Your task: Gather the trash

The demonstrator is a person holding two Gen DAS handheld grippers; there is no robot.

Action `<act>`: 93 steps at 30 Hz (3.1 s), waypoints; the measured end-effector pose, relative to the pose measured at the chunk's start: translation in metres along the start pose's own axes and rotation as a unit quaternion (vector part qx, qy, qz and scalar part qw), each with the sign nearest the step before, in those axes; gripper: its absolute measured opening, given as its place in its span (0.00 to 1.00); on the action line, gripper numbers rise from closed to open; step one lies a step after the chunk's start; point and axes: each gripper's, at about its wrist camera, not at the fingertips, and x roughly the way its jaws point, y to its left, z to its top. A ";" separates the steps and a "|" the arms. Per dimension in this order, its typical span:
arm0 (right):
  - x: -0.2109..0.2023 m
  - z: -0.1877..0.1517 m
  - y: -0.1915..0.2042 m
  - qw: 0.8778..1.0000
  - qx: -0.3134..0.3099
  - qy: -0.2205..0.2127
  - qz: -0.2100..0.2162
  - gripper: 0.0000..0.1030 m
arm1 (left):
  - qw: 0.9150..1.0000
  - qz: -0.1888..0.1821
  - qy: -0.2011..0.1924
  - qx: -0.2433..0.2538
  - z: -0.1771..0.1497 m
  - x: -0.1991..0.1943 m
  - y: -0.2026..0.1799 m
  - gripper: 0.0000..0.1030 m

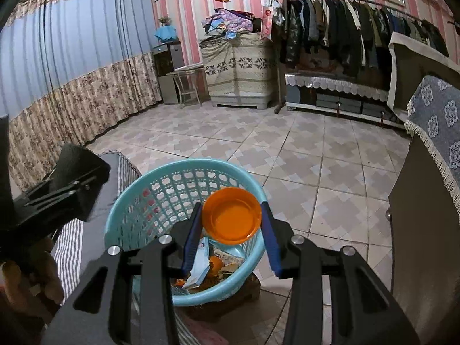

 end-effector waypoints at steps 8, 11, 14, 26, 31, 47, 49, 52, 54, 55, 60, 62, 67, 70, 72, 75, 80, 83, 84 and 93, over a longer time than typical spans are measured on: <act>0.013 0.005 0.008 1.000 -0.009 0.000 0.005 0.39 | 0.999 0.038 -0.018 0.008 0.014 -0.004 0.003 0.86; 0.018 0.005 0.015 1.000 -0.014 0.000 0.009 0.39 | 0.998 0.062 -0.029 0.016 0.016 -0.016 0.013 0.92; 0.026 0.005 0.026 1.000 -0.020 0.005 0.013 0.39 | 0.995 0.088 -0.039 0.021 0.018 -0.030 0.022 0.95; 0.064 0.019 0.059 0.998 -0.036 0.026 0.033 0.63 | 0.990 0.134 -0.047 -0.006 0.014 -0.074 0.068 0.95; 0.057 0.018 0.064 0.999 -0.033 0.013 0.038 0.85 | 0.988 0.147 -0.045 -0.022 0.015 -0.083 0.082 0.95; -0.033 -0.004 0.105 0.993 -0.059 -0.066 0.081 0.96 | 0.978 0.194 -0.070 -0.028 -0.016 -0.163 0.098 0.95; -0.044 -0.009 0.110 0.991 -0.062 -0.075 0.088 0.96 | 0.977 0.200 -0.072 -0.032 -0.024 -0.174 0.101 0.95; -0.060 -0.018 0.118 0.990 -0.066 -0.080 0.095 0.96 | 0.977 0.198 -0.065 -0.036 -0.034 -0.187 0.107 0.95; -0.069 -0.023 0.121 0.989 -0.065 -0.081 0.101 0.96 | 0.978 0.196 -0.062 -0.036 -0.043 -0.196 0.109 0.95; -0.075 -0.026 0.123 0.989 -0.066 -0.081 0.104 0.96 | 0.977 0.200 -0.063 -0.037 -0.046 -0.201 0.110 0.95; -0.095 -0.037 0.132 0.987 -0.083 -0.088 0.104 0.96 | 0.974 0.208 -0.074 -0.053 -0.063 -0.229 0.118 0.95; -0.104 -0.044 0.135 0.987 -0.084 -0.092 0.104 0.96 | 0.973 0.212 -0.076 -0.056 -0.070 -0.239 0.120 0.95; -0.118 -0.060 0.136 0.986 -0.077 -0.090 0.118 0.96 | 0.970 0.224 -0.081 -0.053 -0.084 -0.256 0.121 0.95; -0.124 -0.072 0.138 0.986 -0.084 -0.083 0.115 0.96 | 0.969 0.230 -0.076 -0.052 -0.092 -0.264 0.121 0.95; -0.128 -0.079 0.139 0.986 -0.087 -0.084 0.114 0.96 | 0.968 0.232 -0.075 -0.055 -0.098 -0.268 0.120 0.95; -0.134 -0.089 0.140 0.986 -0.088 -0.084 0.113 0.96 | 0.969 0.227 -0.073 -0.062 -0.106 -0.273 0.120 0.95; -0.140 -0.103 0.146 0.986 -0.096 -0.087 0.109 0.96 | 0.968 0.233 -0.081 -0.052 -0.117 -0.282 0.112 0.95; -0.143 -0.105 0.152 0.986 -0.099 -0.091 0.102 0.96 | 0.968 0.231 -0.080 -0.051 -0.123 -0.285 0.109 0.95; -0.144 -0.106 0.154 0.986 -0.098 -0.092 0.102 0.96 | 0.968 0.231 -0.081 -0.050 -0.123 -0.284 0.109 0.95; -0.148 -0.105 0.167 0.985 -0.109 -0.100 0.094 0.96 | 0.966 0.230 -0.095 -0.064 -0.119 -0.291 0.118 0.95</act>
